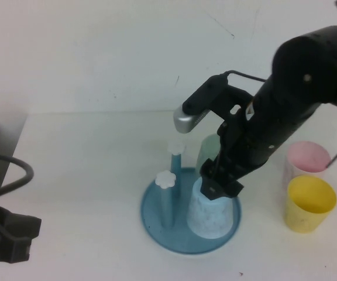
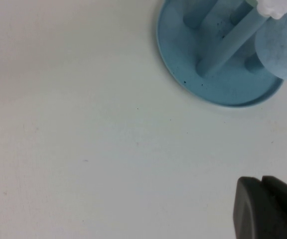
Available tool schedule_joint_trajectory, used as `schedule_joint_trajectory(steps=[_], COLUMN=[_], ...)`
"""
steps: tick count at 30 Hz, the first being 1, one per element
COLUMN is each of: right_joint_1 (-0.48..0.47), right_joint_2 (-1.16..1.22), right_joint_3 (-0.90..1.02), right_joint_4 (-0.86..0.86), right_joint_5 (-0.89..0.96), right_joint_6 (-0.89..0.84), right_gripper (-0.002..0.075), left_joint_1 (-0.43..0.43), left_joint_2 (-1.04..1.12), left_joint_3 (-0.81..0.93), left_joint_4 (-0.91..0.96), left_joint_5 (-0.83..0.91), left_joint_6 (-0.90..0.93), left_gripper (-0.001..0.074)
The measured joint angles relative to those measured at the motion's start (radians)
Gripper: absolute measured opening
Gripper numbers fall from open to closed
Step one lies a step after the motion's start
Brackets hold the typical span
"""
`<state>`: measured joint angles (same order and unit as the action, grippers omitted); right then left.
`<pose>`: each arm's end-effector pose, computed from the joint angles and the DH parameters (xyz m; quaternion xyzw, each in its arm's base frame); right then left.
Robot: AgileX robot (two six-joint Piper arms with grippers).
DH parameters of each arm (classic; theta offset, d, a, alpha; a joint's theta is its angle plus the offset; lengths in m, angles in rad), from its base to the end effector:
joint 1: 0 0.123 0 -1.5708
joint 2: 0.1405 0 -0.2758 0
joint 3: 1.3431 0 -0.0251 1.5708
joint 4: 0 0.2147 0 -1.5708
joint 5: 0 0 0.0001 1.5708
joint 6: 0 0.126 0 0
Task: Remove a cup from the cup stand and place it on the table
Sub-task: Pick up the cup from the rack
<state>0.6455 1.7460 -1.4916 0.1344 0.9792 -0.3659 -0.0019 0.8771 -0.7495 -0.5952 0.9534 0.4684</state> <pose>0.2739 0.2238 0.2603 -0.4507 0.8653 0.0910 0.1994 0.1399 -0.0579 0.2861 0.1214 0.9134 -0.2071 0.3288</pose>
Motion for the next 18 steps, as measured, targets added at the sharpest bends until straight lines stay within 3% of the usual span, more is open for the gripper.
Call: schedule_joint_trajectory(steps=[5,18], right_joint_1=[0.000,0.000], right_joint_2=[0.065,0.127], right_joint_3=[-0.048,-0.055], right_joint_4=[-0.005,0.016], right_joint_5=[0.039,0.032], right_joint_6=[0.071,0.095], right_gripper=[0.0683,0.0668], left_joint_1=[0.000,0.000], left_joint_2=[0.000,0.000], left_joint_3=[0.000,0.000], left_joint_4=[0.000,-0.013], left_joint_5=[0.000,0.000], left_joint_6=[0.000,0.000], left_gripper=[-0.0003,-0.0003])
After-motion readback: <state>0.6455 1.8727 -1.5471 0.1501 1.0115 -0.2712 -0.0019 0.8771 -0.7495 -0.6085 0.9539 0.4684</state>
